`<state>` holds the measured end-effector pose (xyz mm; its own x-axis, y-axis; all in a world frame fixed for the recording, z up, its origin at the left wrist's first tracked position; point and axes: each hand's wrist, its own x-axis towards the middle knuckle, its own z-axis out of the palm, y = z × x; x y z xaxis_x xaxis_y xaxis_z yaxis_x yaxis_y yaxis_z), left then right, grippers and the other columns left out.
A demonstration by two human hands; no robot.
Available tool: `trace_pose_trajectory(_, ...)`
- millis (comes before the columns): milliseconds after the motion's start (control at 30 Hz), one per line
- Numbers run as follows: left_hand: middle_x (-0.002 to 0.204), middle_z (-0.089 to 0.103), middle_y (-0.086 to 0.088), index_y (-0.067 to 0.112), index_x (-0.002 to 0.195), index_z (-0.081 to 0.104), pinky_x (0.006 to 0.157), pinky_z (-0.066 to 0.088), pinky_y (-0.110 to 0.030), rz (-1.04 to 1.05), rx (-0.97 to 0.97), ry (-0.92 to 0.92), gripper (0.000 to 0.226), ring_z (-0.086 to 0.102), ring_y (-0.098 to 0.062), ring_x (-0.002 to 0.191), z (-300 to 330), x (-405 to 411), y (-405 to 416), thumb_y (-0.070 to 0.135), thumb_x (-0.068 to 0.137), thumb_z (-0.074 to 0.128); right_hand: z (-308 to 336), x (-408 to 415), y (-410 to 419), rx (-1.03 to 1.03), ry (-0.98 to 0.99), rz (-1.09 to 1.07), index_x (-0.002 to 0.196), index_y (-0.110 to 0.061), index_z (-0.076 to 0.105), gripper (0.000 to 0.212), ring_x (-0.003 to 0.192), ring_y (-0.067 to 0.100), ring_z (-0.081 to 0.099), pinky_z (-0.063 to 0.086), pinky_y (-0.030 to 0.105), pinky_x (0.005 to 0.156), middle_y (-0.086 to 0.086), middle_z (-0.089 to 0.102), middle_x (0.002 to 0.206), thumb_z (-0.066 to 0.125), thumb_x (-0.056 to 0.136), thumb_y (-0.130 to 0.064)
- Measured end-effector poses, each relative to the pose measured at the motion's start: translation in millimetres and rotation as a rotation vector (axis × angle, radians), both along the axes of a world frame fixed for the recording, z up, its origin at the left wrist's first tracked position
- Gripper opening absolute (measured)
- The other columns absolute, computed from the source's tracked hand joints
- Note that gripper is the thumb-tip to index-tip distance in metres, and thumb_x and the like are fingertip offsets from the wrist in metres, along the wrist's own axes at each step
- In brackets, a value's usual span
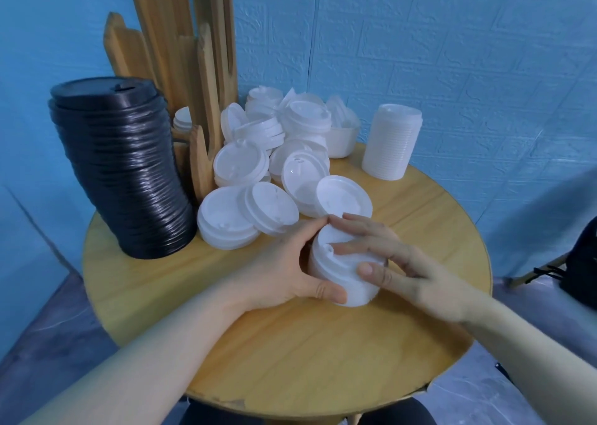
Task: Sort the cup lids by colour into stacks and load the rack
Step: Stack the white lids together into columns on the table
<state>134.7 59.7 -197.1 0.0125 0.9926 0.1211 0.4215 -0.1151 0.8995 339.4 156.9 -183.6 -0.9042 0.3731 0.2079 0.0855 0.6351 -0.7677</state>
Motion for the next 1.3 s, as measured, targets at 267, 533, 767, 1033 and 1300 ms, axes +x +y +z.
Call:
trace_pose_trajectory(267,0.132,0.058,0.022,0.046,0.13,0.047,0.103,0.042,-0.017,-0.001,0.026,-0.038,0.082,0.051,0.005,0.127,1,3,-1,0.06,0.058,0.084,-9,-5,-6,0.094,0.084,-0.031,0.126,-0.025,0.062,0.043,0.144,0.014,0.025,0.02,0.027,0.117,-0.013,0.038,0.149,0.045,0.097,-0.051)
trace_pose_trajectory(533,0.134,0.055,0.022,0.042,0.137,0.046,0.105,0.042,-0.02,0.03,0.002,-0.048,0.09,0.049,0.008,0.126,-4,0,0,0.056,0.055,0.082,-8,-3,-1,0.115,0.192,-0.111,0.12,-0.022,0.066,0.046,0.137,0.016,0.04,0.026,0.037,0.113,-0.012,0.053,0.138,0.035,0.1,-0.049)
trace_pose_trajectory(767,0.137,0.052,0.018,0.047,0.133,0.046,0.1,0.036,-0.005,0.024,0.014,-0.034,0.085,0.045,0.011,0.127,-4,-1,1,0.058,0.056,0.081,-10,-9,55,0.59,0.07,-0.386,0.128,-0.032,0.059,0.039,0.128,0.012,0.041,0.029,0.033,0.1,-0.014,0.053,0.134,0.047,0.092,-0.04)
trace_pose_trajectory(1033,0.134,0.054,0.024,0.045,0.134,0.049,0.103,0.038,-0.012,0.043,0.027,-0.015,0.086,0.047,0.009,0.126,-5,-1,0,0.06,0.055,0.081,-20,-19,55,0.724,0.109,-0.385,0.097,-0.021,0.074,0.029,0.11,0.01,0.051,0.045,0.042,0.087,-0.012,0.068,0.105,0.051,0.091,-0.038)
trace_pose_trajectory(1300,0.128,0.055,0.032,0.051,0.127,0.049,0.097,0.038,-0.005,0.044,0.012,-0.024,0.08,0.048,0.012,0.124,-7,-1,1,0.058,0.054,0.082,-20,-16,51,0.433,0.233,-0.392,0.085,-0.019,0.067,0.011,0.092,0.004,0.057,0.047,0.022,0.083,-0.012,0.067,0.095,0.074,0.082,-0.011)
